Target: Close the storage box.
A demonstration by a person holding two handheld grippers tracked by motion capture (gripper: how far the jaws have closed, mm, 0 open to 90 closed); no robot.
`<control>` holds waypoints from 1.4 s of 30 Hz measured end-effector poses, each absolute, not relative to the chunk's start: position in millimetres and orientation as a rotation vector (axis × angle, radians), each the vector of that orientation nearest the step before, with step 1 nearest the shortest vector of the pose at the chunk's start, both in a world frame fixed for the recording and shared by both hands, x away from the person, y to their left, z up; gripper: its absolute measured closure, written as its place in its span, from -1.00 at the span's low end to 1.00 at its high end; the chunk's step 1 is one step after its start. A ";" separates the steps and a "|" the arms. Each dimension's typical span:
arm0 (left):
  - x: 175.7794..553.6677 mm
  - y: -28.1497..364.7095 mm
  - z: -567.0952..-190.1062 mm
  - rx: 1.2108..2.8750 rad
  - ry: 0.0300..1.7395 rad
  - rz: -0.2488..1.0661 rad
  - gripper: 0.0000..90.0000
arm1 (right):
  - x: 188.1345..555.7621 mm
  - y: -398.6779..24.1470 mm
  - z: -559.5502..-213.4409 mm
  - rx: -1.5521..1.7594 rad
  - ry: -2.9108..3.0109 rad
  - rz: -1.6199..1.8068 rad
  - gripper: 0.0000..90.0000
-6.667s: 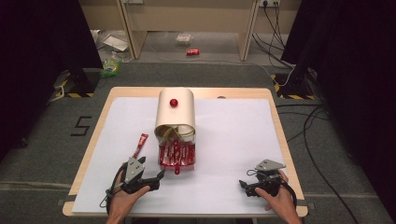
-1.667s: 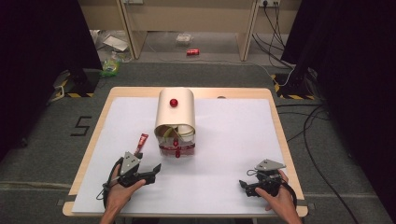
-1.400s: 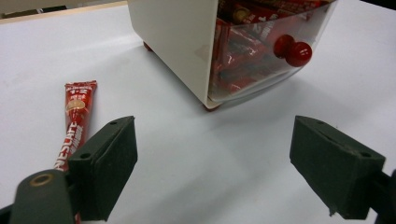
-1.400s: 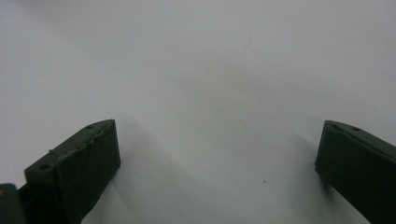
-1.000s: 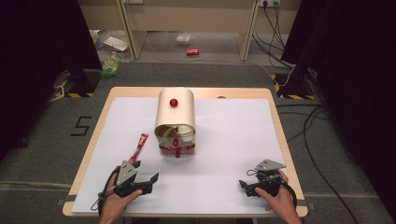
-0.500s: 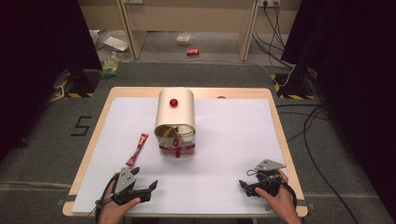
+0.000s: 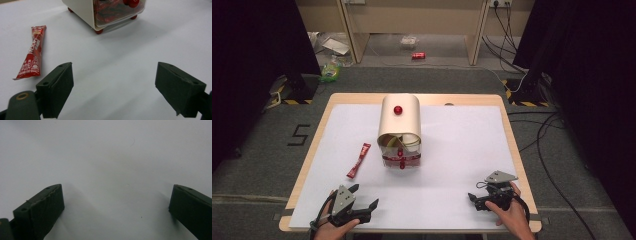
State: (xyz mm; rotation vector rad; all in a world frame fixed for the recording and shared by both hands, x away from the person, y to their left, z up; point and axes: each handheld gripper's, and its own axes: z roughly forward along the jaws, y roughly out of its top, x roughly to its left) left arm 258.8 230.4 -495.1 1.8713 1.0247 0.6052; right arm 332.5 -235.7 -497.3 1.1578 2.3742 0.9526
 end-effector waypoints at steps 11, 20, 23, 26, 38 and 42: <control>246.5 231.6 -498.0 1.898 1.016 0.615 -0.67 | 332.4 -235.6 -497.3 1.159 2.374 0.952 -0.99; 238.1 231.7 -502.1 1.915 1.009 0.616 -0.67 | 332.4 -235.6 -497.3 1.159 2.374 0.952 -0.99; 234.4 230.8 -503.0 1.911 1.004 0.616 -0.67 | 332.4 -235.6 -497.3 1.159 2.374 0.952 -0.99; 230.9 230.6 -504.7 1.907 1.004 0.624 -0.67 | 332.4 -235.6 -497.2 1.159 2.375 0.951 -0.99; 221.7 226.3 -509.9 1.892 1.005 0.623 -0.67 | 332.3 -235.6 -497.2 1.160 2.375 0.951 -0.99; 218.3 224.0 -512.0 1.885 1.005 0.618 -0.67 | 332.3 -235.6 -497.3 1.160 2.375 0.951 -0.99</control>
